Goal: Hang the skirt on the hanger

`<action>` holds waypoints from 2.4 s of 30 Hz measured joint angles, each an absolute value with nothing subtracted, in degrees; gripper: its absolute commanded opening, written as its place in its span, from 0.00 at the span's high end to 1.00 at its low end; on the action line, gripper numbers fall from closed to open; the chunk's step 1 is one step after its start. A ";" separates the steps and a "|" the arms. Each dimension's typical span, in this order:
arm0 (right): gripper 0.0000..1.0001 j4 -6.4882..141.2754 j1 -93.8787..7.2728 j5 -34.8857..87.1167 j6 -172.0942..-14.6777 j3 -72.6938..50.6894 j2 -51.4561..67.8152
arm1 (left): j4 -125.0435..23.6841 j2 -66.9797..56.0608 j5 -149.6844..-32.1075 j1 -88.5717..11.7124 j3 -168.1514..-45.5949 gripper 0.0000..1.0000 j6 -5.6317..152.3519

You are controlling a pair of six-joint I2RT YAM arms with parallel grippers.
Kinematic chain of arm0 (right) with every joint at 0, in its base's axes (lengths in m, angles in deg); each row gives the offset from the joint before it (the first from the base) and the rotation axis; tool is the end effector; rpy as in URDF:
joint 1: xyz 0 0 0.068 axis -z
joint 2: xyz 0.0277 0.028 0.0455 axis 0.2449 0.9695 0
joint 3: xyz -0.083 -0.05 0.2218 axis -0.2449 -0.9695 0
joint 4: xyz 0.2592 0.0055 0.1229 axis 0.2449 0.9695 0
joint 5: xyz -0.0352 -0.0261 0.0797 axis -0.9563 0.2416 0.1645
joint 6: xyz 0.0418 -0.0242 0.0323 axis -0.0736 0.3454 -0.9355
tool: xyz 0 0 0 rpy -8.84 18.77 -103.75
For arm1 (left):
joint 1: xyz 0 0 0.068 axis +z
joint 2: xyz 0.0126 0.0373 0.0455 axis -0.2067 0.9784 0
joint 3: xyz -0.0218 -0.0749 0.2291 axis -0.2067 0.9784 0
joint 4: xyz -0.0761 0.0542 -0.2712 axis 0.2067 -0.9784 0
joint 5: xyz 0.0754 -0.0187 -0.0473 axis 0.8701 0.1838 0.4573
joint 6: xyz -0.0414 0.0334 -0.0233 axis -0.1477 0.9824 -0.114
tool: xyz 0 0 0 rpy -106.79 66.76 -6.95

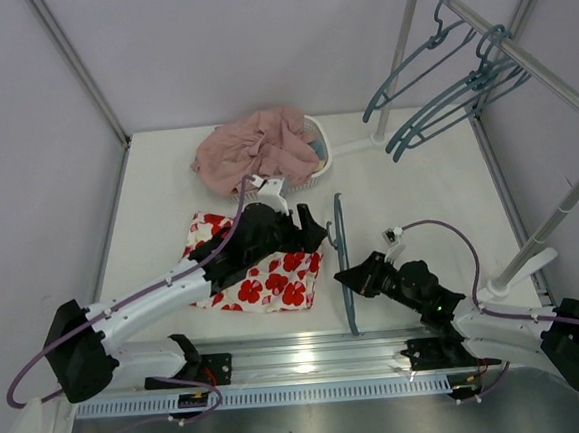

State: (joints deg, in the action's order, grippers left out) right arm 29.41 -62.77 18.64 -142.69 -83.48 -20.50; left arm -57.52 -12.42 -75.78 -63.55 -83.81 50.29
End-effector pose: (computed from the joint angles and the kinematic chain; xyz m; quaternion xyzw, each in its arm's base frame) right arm 0.1419 0.1611 0.1067 0.0501 0.7747 0.4998 0.3841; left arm 0.2004 -0.2451 0.2488 0.0914 0.8332 -0.3347 0.4306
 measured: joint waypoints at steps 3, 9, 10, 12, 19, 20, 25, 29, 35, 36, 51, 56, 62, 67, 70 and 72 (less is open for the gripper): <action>1.00 28.25 -63.30 18.29 -143.10 -83.22 -19.12 | -59.40 -8.88 -75.00 -65.40 -87.39 0.19 50.98; 1.00 26.29 -63.87 17.52 -143.52 -82.87 -18.27 | -63.09 -2.67 -70.86 -68.33 -94.54 0.27 51.95; 1.00 25.81 -63.89 17.41 -143.52 -82.82 -18.14 | -63.74 -1.82 -70.03 -68.59 -95.32 0.30 51.97; 1.00 25.19 -64.02 17.35 -143.54 -82.63 -17.75 | -65.10 -0.07 -68.53 -68.83 -96.79 0.34 51.95; 1.00 22.11 -64.68 17.20 -143.98 -82.12 -13.44 | -67.92 5.24 -63.98 -69.69 -99.78 0.85 51.03; 1.00 21.81 -64.76 17.20 -144.09 -81.97 -12.46 | -68.31 5.59 -63.26 -69.86 -100.02 0.90 50.53; 0.93 21.76 -65.11 17.20 -145.05 -80.59 -10.29 | -68.55 5.74 -61.38 -70.56 -100.50 1.00 50.39; 0.70 26.88 -65.11 17.02 -145.01 -78.60 -12.28 | -69.47 5.72 -60.07 -70.58 -101.07 1.00 51.12; 0.52 40.21 -65.16 15.40 -144.81 -73.23 -23.32 | -75.88 5.72 -56.85 -70.52 -101.79 1.00 54.57; 0.52 43.33 -65.16 14.59 -144.85 -71.98 -25.44 | -76.49 5.72 -56.55 -70.45 -101.79 1.00 54.94; 0.58 58.88 -62.05 11.53 -144.85 -70.87 -21.48 | -78.76 5.72 -57.18 -69.34 -101.77 1.00 54.22; 0.58 53.13 -62.27 14.05 -144.50 -70.21 -11.98 | -76.82 5.55 -57.79 -67.92 -100.35 1.00 52.36; 0.57 45.21 -63.71 15.51 -144.44 -68.24 -5.20 | -75.50 4.43 -57.99 -66.78 -98.56 1.00 51.31; 0.58 40.03 -65.57 15.53 -144.61 -67.04 -0.26 | -74.65 3.73 -58.25 -66.47 -97.58 1.00 50.85; 0.58 37.41 -66.34 15.53 -144.92 -65.93 3.63 | -74.41 3.45 -58.36 -66.47 -97.20 1.00 50.81; 0.59 36.01 -66.64 15.53 -145.07 -65.38 5.75 | -74.30 3.43 -58.34 -66.43 -97.03 1.00 50.79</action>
State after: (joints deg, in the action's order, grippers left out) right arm 36.01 -66.64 15.53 -145.07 -65.38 5.75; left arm -74.30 3.43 -58.34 -66.43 -97.03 50.79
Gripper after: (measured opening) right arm 0.423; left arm 0.076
